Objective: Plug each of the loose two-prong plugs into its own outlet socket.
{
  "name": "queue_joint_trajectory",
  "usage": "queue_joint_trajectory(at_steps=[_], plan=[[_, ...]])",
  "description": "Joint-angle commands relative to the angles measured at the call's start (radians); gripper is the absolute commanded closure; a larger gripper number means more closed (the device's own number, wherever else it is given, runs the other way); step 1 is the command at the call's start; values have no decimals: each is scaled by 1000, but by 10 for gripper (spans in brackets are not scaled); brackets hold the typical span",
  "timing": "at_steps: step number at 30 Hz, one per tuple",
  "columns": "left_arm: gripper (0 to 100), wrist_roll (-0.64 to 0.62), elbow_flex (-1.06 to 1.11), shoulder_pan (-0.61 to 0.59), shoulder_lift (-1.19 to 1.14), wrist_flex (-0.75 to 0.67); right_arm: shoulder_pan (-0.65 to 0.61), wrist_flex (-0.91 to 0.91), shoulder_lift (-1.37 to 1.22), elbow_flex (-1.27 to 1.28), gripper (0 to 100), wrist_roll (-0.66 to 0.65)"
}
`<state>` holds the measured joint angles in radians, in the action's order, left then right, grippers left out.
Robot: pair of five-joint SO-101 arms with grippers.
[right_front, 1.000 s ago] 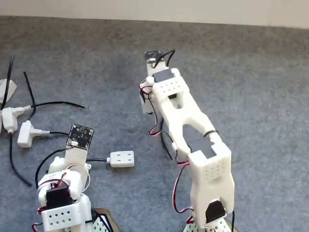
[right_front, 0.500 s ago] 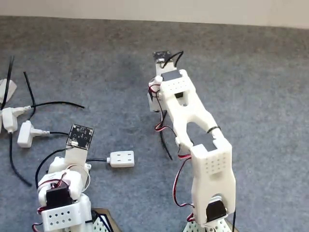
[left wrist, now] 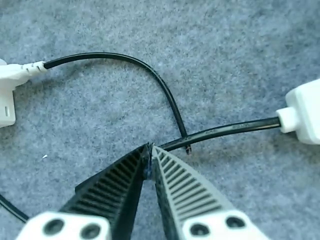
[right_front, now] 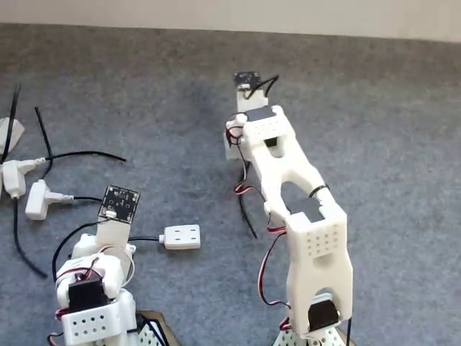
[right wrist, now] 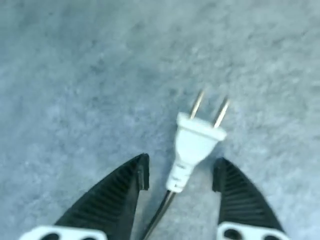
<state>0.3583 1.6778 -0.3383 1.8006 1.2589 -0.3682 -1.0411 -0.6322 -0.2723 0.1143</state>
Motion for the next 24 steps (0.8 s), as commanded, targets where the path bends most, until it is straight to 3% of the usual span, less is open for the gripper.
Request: queue_joint_trajectory(at_steps=[1, 7, 14, 18, 24], plan=[[995, -3, 16, -10, 12, -11, 31, 58, 4, -50, 890, -9], [995, -3, 16, -10, 12, -11, 31, 50, 4, -42, 968, -9], [995, -3, 16, -10, 12, -11, 25, -171, 13, -51, 993, -21], [995, -3, 16, -10, 12, -11, 5, -335, 12, -42, 993, -230], [995, -3, 16, -10, 12, -11, 13, -412, 107, 54, 993, -284]])
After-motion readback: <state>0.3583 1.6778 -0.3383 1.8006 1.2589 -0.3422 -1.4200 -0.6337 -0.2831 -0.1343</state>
